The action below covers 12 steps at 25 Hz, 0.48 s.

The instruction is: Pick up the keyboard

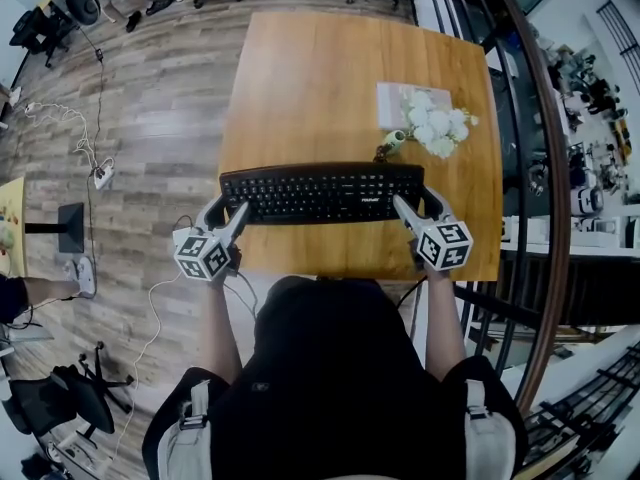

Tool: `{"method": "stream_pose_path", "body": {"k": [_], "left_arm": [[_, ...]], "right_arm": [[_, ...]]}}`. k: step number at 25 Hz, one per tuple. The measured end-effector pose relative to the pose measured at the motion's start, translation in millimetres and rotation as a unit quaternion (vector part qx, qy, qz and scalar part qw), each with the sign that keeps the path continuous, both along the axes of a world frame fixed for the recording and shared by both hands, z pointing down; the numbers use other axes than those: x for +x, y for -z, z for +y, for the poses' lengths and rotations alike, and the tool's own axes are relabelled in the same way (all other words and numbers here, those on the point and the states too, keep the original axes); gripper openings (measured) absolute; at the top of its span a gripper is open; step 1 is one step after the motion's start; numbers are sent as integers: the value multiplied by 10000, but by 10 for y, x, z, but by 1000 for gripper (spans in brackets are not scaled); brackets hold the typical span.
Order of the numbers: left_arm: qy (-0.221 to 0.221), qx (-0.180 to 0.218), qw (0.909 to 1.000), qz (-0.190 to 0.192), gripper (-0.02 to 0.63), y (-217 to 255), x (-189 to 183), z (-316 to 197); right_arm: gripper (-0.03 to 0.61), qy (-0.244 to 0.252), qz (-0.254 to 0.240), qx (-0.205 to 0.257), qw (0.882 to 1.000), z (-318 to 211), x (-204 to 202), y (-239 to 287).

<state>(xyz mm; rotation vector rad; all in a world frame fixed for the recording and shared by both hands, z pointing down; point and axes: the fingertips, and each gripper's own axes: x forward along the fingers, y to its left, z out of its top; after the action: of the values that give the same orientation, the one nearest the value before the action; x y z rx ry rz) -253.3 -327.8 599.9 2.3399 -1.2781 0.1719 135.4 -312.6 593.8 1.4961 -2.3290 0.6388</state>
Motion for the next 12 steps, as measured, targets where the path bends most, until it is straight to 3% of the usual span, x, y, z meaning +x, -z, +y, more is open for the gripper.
{"method": "stream_pose_path", "body": {"k": [5, 12], "left_arm": [[-38, 144, 9999, 29, 265, 174, 33, 31], [17, 648, 9979, 49, 265, 496, 69, 47]], "right_arm": [[287, -97, 160, 320, 9993, 47, 26, 268], [287, -85, 142, 679, 9976, 83, 70, 541]]}}
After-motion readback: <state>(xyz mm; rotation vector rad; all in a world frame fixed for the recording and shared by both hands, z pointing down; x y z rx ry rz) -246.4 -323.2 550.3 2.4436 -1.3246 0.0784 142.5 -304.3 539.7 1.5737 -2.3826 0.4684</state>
